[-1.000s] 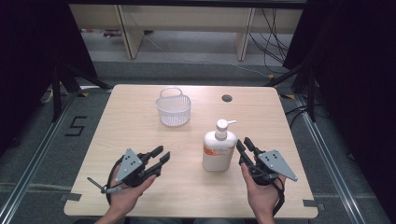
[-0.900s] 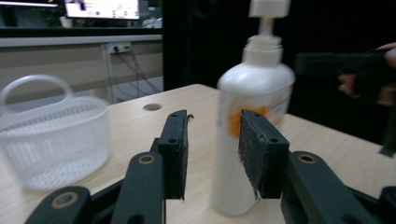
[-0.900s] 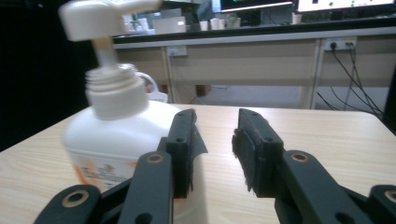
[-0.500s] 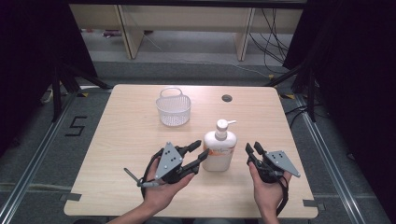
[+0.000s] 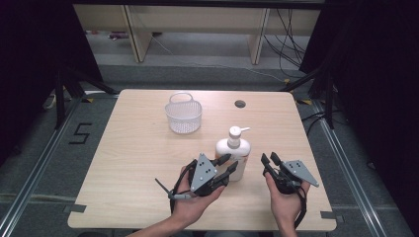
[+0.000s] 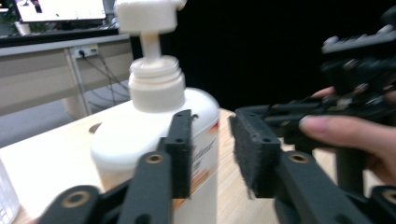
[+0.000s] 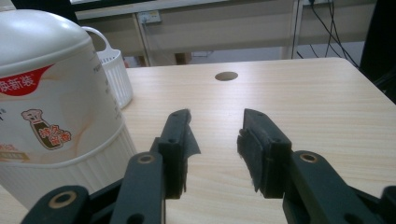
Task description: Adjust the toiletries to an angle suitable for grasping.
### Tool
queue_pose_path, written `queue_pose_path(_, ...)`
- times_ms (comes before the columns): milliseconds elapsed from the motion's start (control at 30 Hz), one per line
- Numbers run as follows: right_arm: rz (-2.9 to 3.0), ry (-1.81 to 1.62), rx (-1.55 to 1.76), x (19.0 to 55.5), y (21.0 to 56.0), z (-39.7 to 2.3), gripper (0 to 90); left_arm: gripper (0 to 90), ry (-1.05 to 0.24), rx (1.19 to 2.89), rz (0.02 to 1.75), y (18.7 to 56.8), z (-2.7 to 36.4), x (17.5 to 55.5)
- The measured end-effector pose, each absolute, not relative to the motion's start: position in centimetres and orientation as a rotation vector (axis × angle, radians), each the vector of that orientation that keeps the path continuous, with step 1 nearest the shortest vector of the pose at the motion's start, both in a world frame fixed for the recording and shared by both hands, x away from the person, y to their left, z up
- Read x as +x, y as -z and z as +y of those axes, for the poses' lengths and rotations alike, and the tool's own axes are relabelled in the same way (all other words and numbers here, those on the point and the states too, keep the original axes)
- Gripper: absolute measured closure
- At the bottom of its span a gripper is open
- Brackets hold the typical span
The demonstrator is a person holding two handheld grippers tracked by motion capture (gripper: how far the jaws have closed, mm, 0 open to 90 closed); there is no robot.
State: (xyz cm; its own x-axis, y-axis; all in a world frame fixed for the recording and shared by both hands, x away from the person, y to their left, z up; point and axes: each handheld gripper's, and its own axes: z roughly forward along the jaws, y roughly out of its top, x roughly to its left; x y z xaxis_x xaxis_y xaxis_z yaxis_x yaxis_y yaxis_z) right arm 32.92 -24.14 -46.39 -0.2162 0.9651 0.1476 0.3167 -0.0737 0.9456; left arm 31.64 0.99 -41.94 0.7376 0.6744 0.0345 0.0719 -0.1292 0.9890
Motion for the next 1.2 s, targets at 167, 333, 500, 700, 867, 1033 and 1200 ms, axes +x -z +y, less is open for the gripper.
queue_pose_path(167,1.567,-1.345,1.397,33.1,46.5,-24.1,61.9,78.6,-0.61,1.666,0.623,42.3,1.0,32.6)
queue_pose_path(333,1.575,-1.344,1.378,33.2,46.6,-24.1,61.5,79.8,-0.623,1.672,0.633,42.4,1.1,33.0)
queue_pose_path(500,1.581,-1.32,1.394,33.1,46.6,-24.2,61.5,79.9,-0.633,1.68,0.65,42.3,1.4,33.7)
queue_pose_path(700,1.586,-1.301,1.401,33.2,46.8,-24.3,61.5,78.1,-0.632,1.662,0.658,41.9,1.8,34.0)
queue_pose_path(867,1.583,-1.304,1.406,33.2,47.3,-24.7,58.7,59.8,-0.648,1.588,0.622,39.7,2.0,33.5)
queue_pose_path(1033,1.584,-1.274,1.449,33.2,48.0,-25.2,55.2,45.9,-0.646,1.563,0.634,38.9,1.4,34.5)
queue_pose_path(1200,1.549,-1.266,1.467,33.2,48.5,-26.0,51.4,44.4,-0.64,1.558,0.643,38.5,1.1,35.0)
